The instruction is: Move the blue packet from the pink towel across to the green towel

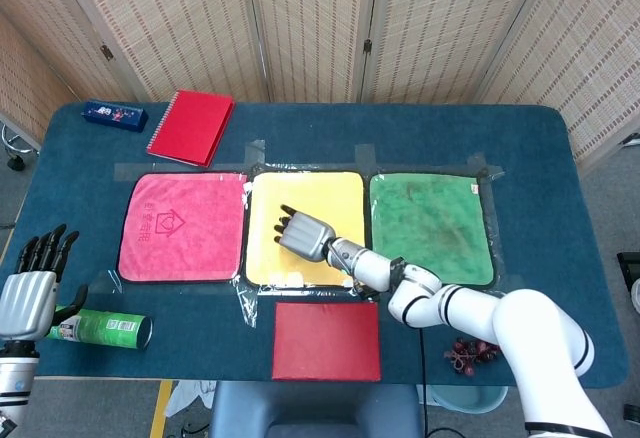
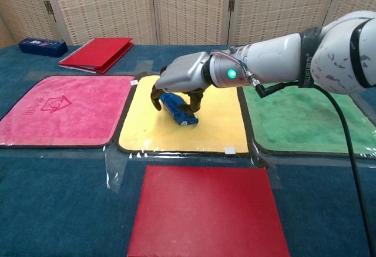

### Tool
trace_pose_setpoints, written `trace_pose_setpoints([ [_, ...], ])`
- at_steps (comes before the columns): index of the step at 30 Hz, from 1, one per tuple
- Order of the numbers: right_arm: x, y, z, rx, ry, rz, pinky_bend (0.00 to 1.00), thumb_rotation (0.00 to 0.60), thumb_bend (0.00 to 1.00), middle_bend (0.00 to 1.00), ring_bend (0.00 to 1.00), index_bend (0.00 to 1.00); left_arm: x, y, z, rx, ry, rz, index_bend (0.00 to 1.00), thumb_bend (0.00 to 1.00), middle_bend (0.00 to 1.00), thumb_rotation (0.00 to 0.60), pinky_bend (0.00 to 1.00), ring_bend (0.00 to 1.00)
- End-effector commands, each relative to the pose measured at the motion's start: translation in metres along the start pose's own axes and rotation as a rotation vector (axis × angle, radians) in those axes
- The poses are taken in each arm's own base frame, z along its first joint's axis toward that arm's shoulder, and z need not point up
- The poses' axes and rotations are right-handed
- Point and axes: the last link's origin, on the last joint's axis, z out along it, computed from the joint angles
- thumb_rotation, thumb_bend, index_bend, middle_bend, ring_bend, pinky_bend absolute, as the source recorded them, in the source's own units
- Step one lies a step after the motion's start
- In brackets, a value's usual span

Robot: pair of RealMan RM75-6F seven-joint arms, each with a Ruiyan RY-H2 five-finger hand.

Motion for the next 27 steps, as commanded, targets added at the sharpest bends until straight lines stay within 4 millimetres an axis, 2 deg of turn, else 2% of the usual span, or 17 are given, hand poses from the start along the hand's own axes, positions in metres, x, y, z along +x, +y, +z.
trace_pose_setpoints([
  [1, -0.003, -0.001, 0.003, 0.0, -0.012, -0.009, 0.03, 0.6, 0.61, 0.2, 0.18, 0.27, 0.0, 0.0, 0.0, 0.001, 0.0, -0.002, 0.0, 0.45, 0.0, 0.6, 0.0, 0.0],
  [8, -0.005, 0.002, 0.007, -0.014, -0.025, -0.043, 0.03, 0.6, 0.63, 0.25, 0.17, 0.33, -0.002, -0.003, -0.001, 0.008, -0.004, -0.003, 0.0, 0.45, 0.0, 0.6, 0.0, 0.0],
  [14, -0.011, 0.009, 0.0, -0.021, -0.048, -0.068, 0.03, 0.6, 0.64, 0.27, 0.17, 0.39, -0.005, -0.003, 0.0, 0.007, -0.011, -0.009, 0.0, 0.45, 0.0, 0.6, 0.0, 0.0],
  [19, -0.017, 0.019, -0.015, -0.031, -0.064, -0.089, 0.03, 0.6, 0.65, 0.29, 0.17, 0.44, -0.007, -0.002, 0.001, 0.002, -0.013, -0.012, 0.0, 0.45, 0.0, 0.6, 0.0, 0.0],
  [27, -0.033, 0.042, -0.059, -0.057, -0.113, -0.126, 0.03, 0.6, 0.66, 0.31, 0.18, 0.47, -0.009, 0.001, 0.004, -0.01, -0.018, -0.017, 0.0, 0.45, 0.0, 0.6, 0.0, 0.0],
])
